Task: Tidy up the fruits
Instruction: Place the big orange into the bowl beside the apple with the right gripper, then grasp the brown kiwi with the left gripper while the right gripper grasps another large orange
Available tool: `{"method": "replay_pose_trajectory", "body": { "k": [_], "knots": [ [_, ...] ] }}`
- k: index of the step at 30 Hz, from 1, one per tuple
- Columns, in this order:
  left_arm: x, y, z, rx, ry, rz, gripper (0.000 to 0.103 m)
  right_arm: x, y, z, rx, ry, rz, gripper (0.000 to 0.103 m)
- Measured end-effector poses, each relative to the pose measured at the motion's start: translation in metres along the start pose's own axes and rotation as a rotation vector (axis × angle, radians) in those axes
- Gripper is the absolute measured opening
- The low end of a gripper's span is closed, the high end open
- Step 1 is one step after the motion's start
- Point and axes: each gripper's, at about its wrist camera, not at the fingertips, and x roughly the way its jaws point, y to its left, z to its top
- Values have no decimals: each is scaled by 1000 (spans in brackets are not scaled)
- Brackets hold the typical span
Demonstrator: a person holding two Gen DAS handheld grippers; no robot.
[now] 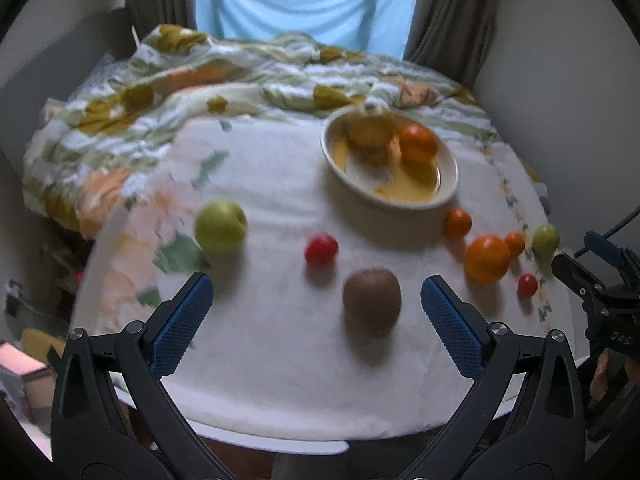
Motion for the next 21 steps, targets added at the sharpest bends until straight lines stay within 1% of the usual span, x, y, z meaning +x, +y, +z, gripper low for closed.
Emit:
{"method": "replay_pose_trajectory", "body": {
  "k": [5,8,11,14,15,18,21],
  "knots": [
    [28,-15,-22,-20,52,-9,103,23,-8,-19,-36,40,44,99],
    [43,-17,-29,-39,80,-7,103,35,-10,-27,-49,63,62,99],
    [58,-21,-31,-47,106,-12,103,44,-10,-31,-71,74,62,99],
    [68,-25,-29,-42,126,-20,97,50,-8,-31,-94,77,65,99],
    [73,-26,-28,-39,135,-26,91,52,-7,-31,-103,79,65,99],
    [86,-30,-25,-35,174,-39,80,59,-4,-31,-138,86,63,99],
    [95,-35,-24,-34,199,-54,79,64,0,-30,-162,94,68,98]
  ]
}}
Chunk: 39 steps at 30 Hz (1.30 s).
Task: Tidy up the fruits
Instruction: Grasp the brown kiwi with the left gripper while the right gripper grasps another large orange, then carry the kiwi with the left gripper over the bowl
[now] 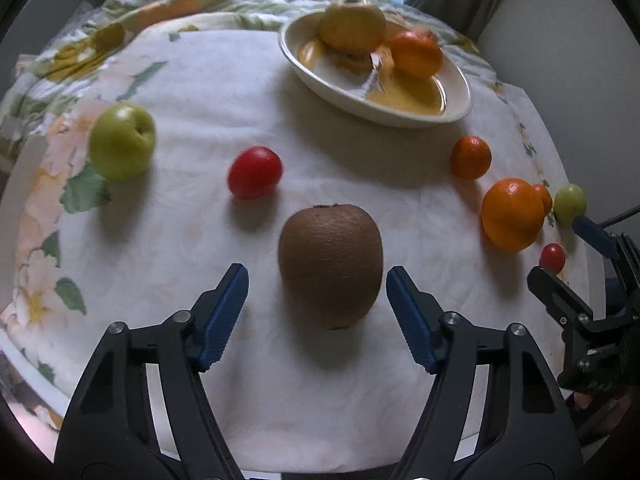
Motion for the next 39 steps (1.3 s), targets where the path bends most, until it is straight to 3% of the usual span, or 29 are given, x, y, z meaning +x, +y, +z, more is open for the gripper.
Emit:
{"method": "replay_pose_trajectory", "body": {
  "k": [8,12,16,24,27,33,39],
  "knots": [
    [12,-7,3,24,23,10,60,14,-2,6,-8,23,10,98],
    [12,-5,5,24,27,-3,59,19,-3,7,-14,32,12,97],
    [12,-4,5,16,30,-10,59,26,-3,9,-8,58,36,86],
    [9,2,2,0,28,3,59,32,2,18,-38,73,34,85],
    [7,6,0,-12,26,10,59,39,3,21,-43,90,40,75],
    [3,15,-6,-43,13,26,59,46,3,21,-30,108,41,71],
    [-3,24,-12,-73,-1,40,59,50,1,22,-28,123,10,56]
  ]
}}
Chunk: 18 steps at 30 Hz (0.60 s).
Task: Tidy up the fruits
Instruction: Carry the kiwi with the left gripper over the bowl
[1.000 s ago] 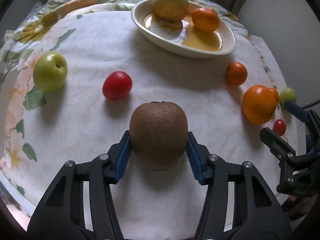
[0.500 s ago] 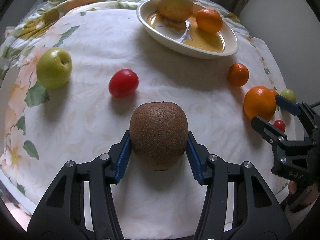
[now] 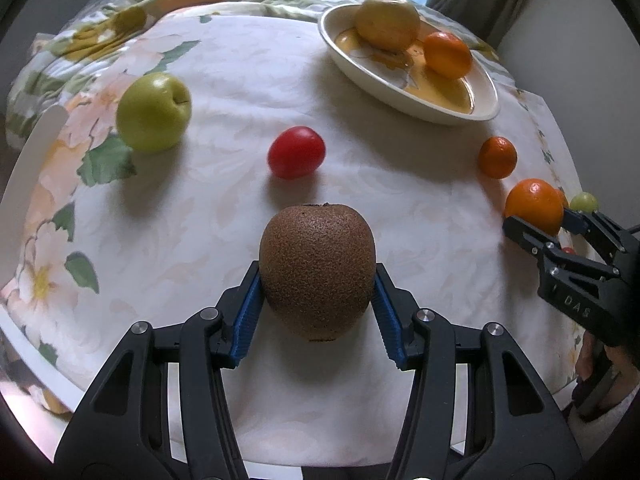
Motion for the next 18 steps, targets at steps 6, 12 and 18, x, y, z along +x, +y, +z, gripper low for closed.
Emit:
{"method": "replay_pose_trajectory", "body": {
  "k": [6,12,18],
  "knots": [
    [-13,3,-4,-17,-29,5,59,-10,-6,-2,39,-25,26,56],
    [-36,0,-6,-27,-70,-5,59,-31,-5,-1,51,-59,46,55],
    [-74,-9,0,-11,-134,-10,59,-62,-4,5,48,-113,60,55]
  ]
}}
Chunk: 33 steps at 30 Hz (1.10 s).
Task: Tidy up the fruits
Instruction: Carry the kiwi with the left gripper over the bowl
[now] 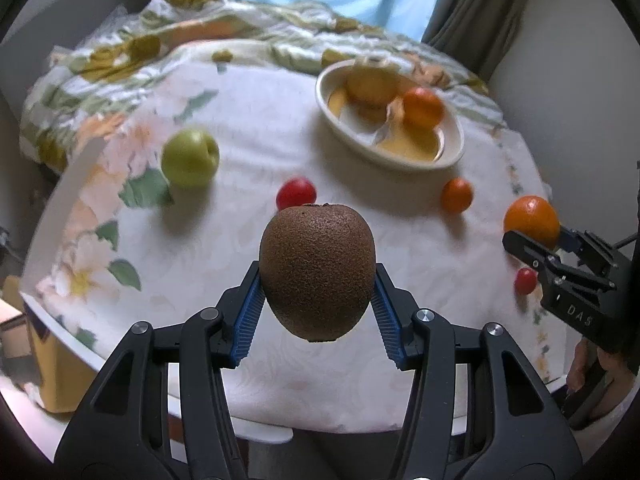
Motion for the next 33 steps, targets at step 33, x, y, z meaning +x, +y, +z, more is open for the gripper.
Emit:
{"method": "replay_pose_trajectory", "body": {
  "k": [33],
  "knots": [
    [86,-30,164,360,97,-224,59,-4,-3,72,298,-59,-157,55]
  ]
}}
